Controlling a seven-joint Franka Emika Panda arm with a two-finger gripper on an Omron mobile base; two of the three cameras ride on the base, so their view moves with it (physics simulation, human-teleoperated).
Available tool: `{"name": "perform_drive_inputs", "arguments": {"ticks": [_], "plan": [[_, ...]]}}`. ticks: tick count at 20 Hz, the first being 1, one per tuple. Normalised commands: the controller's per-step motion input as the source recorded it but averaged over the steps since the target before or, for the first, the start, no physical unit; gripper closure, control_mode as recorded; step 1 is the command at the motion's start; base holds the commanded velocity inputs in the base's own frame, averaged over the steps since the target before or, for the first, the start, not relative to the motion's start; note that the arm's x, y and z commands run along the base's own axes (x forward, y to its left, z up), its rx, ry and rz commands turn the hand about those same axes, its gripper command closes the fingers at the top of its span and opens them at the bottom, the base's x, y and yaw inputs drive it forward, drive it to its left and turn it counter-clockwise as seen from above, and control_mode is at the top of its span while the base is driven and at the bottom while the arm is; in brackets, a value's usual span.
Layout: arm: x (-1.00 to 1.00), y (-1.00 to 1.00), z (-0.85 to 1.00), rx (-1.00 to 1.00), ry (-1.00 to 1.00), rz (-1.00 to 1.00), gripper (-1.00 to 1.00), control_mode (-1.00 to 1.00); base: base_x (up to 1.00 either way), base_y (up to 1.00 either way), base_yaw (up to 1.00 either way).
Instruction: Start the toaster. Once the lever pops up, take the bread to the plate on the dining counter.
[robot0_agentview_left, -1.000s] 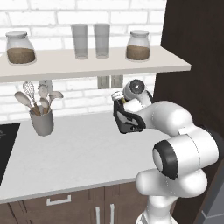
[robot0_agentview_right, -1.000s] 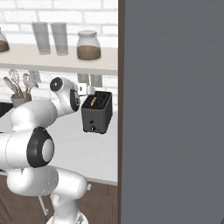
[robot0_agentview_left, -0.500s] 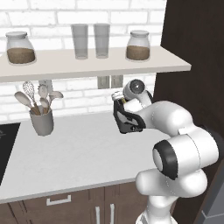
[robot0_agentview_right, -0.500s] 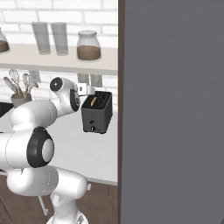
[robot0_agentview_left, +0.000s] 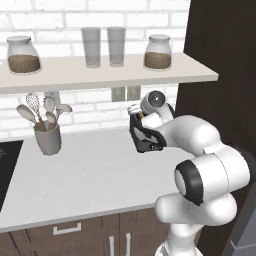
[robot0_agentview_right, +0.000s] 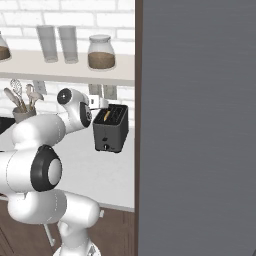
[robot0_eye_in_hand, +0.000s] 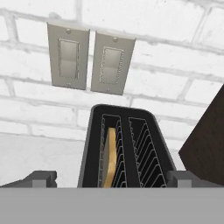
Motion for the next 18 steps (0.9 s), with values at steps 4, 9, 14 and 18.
{"name": "perform_drive_inputs", "arguments": {"ticks": [4, 9, 14, 18], "plan": [[0.00, 0.00, 0.00, 0.00, 0.00, 0.00, -1.00, -1.00, 0.00, 0.00, 0.00], [0.00, 0.00, 0.00, 0.00, 0.00, 0.00, -1.00, -1.00, 0.00, 0.00, 0.00], [0.00, 0.00, 0.00, 0.00, 0.00, 0.00, -1.00, -1.00, 0.00, 0.00, 0.00], [0.00, 0.00, 0.00, 0.00, 0.00, 0.00, -1.00, -1.00, 0.00, 0.00, 0.00]]}}
